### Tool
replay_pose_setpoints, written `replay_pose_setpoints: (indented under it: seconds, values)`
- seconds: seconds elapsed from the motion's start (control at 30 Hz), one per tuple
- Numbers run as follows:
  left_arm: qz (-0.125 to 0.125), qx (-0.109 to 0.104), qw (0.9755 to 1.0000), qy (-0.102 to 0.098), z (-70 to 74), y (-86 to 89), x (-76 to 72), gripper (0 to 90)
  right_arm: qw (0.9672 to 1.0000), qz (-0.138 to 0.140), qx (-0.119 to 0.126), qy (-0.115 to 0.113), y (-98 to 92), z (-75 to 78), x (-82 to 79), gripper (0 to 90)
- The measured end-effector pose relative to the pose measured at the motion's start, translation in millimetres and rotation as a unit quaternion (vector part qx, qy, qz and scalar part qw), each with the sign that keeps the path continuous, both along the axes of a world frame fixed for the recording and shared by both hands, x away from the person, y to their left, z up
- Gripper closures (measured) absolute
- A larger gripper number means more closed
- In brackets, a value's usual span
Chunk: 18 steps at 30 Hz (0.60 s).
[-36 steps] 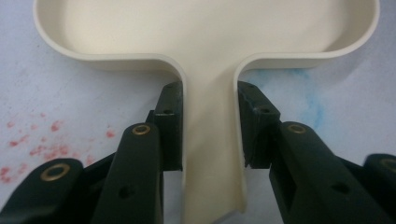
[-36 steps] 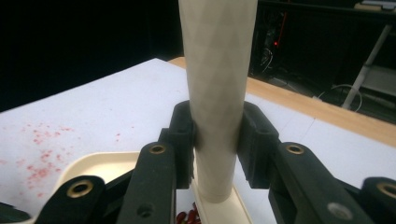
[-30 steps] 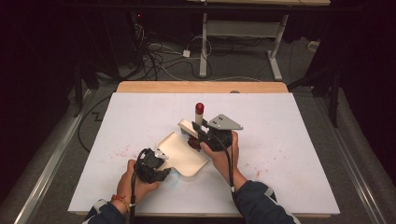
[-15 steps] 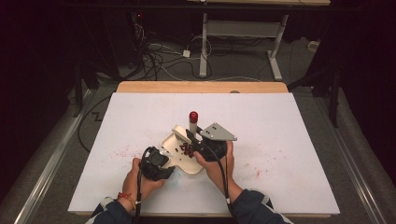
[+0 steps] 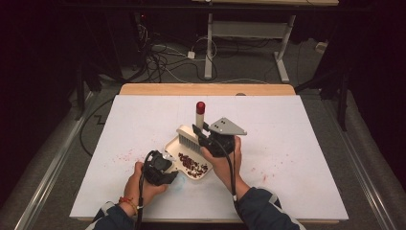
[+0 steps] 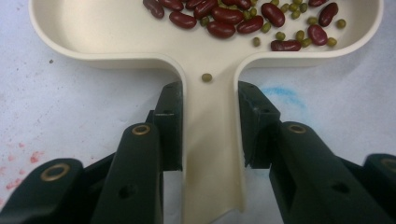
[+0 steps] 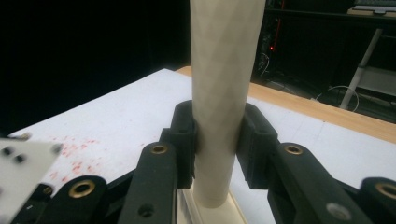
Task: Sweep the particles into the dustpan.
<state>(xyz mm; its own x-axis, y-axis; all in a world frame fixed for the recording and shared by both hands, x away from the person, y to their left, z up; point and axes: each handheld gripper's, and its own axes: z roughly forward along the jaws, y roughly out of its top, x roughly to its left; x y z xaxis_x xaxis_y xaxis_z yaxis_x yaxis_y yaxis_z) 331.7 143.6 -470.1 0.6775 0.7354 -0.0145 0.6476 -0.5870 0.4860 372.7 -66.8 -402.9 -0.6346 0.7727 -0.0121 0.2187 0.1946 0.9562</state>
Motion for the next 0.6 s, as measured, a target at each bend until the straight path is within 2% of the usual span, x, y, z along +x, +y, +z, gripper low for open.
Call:
replay_pose_setpoints:
  seconds: [0.1, 0.2, 0.33, 0.4, 0.6]
  values:
    - [-0.003, 0.001, 1.0000, 0.002, 0.1, 1.9, 0.1, 64.2, 1.0000, -0.002, 0.006, -0.002, -5.8, 6.0, 4.5, 70.9]
    - [-0.008, 0.003, 1.0000, 0.005, 0.5, 4.1, -0.9, 64.2, 0.9997, -0.013, 0.013, -0.014, -18.9, 19.4, 6.0, 70.8]
    - [-0.015, 0.008, 0.9999, 0.004, 0.9, 8.0, -4.3, 64.2, 0.9996, -0.015, 0.006, -0.024, -32.3, 29.6, 0.8, 70.9]
    - [-0.020, 0.011, 0.9997, 0.007, 1.8, 9.6, -5.9, 64.2, 0.9996, -0.013, 0.006, -0.024, -36.3, 31.2, -0.9, 70.9]
    - [-0.032, 0.017, 0.9993, 0.011, 4.3, 13.2, -10.6, 64.2, 0.9994, -0.028, -0.009, -0.021, -68.6, 27.7, -9.7, 70.8]
